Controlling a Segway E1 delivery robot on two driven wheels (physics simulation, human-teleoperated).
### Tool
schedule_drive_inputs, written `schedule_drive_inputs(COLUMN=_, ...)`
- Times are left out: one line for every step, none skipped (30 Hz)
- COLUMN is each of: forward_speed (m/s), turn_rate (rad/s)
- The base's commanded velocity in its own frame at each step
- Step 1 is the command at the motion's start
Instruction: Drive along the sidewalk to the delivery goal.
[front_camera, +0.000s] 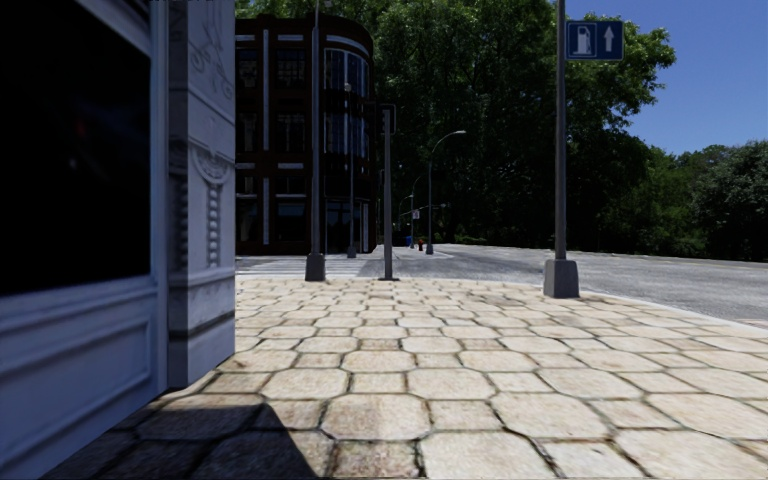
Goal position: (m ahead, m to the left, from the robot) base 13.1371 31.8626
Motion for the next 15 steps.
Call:
schedule_drive_inputs(forward_speed=2.0, turn_rate=0.0)
schedule_drive_inputs(forward_speed=2.0, turn_rate=0.0)
schedule_drive_inputs(forward_speed=2.0, turn_rate=0.0)
schedule_drive_inputs(forward_speed=2.0, turn_rate=0.0)
schedule_drive_inputs(forward_speed=2.0, turn_rate=0.0)
schedule_drive_inputs(forward_speed=2.0, turn_rate=0.0)
schedule_drive_inputs(forward_speed=2.0, turn_rate=0.0)
schedule_drive_inputs(forward_speed=2.0, turn_rate=0.0)
schedule_drive_inputs(forward_speed=2.0, turn_rate=0.0)
schedule_drive_inputs(forward_speed=2.0, turn_rate=0.0)
schedule_drive_inputs(forward_speed=2.0, turn_rate=0.0)
schedule_drive_inputs(forward_speed=2.0, turn_rate=0.0)
schedule_drive_inputs(forward_speed=2.0, turn_rate=0.0)
schedule_drive_inputs(forward_speed=2.0, turn_rate=0.0)
schedule_drive_inputs(forward_speed=2.0, turn_rate=0.0)
